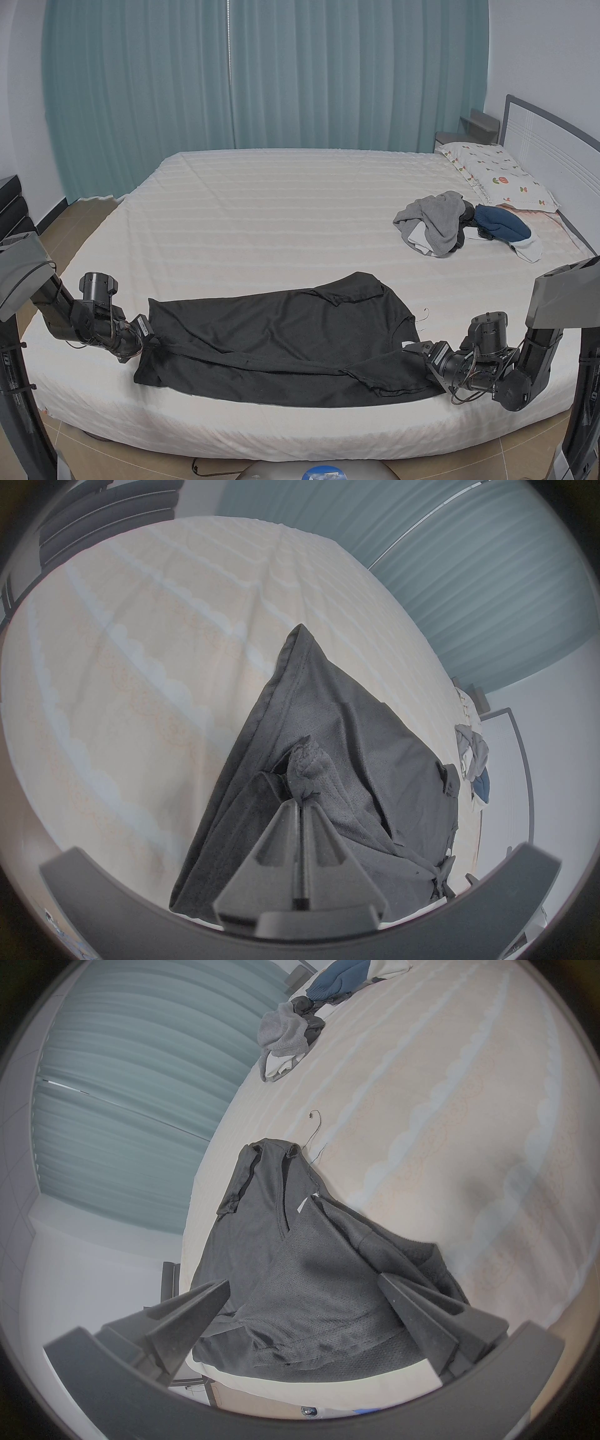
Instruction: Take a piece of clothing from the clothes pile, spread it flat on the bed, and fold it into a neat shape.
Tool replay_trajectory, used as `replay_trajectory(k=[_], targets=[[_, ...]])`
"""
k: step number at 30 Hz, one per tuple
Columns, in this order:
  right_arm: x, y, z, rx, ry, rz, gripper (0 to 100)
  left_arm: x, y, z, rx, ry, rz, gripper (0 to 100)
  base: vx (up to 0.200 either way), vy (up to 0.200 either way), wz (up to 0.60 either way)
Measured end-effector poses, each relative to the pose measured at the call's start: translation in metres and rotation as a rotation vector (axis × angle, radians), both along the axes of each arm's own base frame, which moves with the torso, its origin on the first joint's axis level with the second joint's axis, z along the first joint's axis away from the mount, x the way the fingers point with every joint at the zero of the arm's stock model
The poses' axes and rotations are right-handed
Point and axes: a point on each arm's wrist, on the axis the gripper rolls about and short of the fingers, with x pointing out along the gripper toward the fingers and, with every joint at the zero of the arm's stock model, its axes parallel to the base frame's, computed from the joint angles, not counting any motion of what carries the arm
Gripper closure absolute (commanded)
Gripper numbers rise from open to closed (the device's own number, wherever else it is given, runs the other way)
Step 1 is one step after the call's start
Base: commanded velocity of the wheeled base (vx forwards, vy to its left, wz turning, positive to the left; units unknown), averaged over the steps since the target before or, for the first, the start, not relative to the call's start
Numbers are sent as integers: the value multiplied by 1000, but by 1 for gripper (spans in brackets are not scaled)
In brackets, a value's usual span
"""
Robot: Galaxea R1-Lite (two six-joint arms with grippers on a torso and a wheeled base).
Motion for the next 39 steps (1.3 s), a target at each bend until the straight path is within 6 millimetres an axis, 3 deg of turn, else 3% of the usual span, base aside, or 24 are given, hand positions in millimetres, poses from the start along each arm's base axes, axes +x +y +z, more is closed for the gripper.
replay_trajectory(k=[16, 25, 39], targets=[[1, -1, 8, -18, -55, -9, 0, -19, -7, 32, 68, -53, 18, 100, 0, 0, 0], [5, 2, 15, -141, -155, 94, 0, -33, -16, 50, 88, -89, 7, 100, 0, 0, 0], [36, -5, 13, -199, -292, 281, 0, -38, -19, 58, 90, -111, 0, 100, 0, 0, 0]])
